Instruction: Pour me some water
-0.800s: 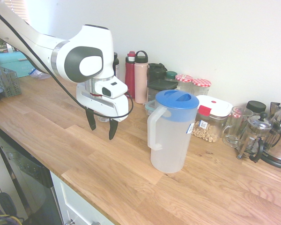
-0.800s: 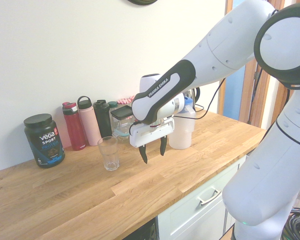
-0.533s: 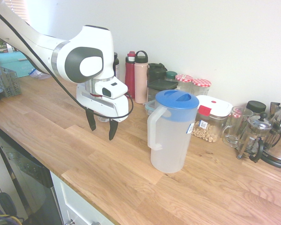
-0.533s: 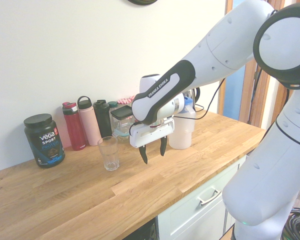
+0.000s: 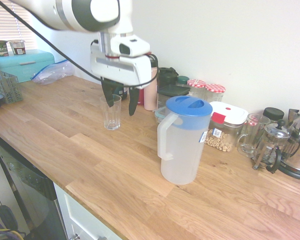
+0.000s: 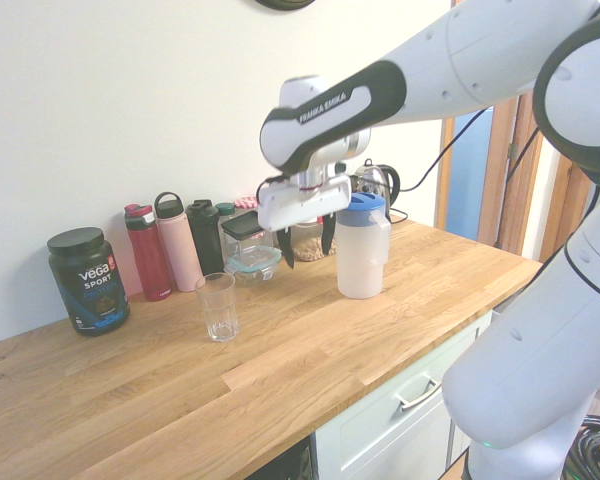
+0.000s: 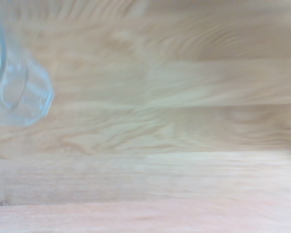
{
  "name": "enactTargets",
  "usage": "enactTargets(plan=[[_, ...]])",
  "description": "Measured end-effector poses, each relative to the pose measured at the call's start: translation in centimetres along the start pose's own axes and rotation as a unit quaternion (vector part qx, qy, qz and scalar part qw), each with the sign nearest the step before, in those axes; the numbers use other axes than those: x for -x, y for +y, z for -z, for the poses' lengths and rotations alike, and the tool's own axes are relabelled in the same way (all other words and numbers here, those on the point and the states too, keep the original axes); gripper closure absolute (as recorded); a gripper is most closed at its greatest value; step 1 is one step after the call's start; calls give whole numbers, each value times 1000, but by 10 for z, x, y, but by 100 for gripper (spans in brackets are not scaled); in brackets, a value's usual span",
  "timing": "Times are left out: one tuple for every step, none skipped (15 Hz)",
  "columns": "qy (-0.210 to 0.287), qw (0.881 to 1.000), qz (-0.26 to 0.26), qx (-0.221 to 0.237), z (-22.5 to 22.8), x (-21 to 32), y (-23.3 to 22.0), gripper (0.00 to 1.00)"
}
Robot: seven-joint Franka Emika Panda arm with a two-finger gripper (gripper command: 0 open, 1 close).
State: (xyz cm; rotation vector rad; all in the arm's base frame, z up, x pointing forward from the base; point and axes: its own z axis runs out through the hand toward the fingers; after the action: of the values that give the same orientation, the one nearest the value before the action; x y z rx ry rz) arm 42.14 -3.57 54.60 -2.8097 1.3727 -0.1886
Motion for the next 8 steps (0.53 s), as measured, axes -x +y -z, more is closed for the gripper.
enactTargets(plan=[[8, 1000, -12, -2, 20, -9, 15, 0], [15, 1000, -25, -4, 37, -19, 31, 0], [21, 999, -37, -6, 48, -30, 48, 0], [24, 999, -46, -6, 52, -41, 63, 0], [23, 998, -54, -7, 51, -51, 77, 0], [21, 998, -61, -7, 50, -61, 91, 0], [19, 997, -69, -6, 48, -69, 102, 0], [16, 997, -74, -6, 46, -75, 111, 0]])
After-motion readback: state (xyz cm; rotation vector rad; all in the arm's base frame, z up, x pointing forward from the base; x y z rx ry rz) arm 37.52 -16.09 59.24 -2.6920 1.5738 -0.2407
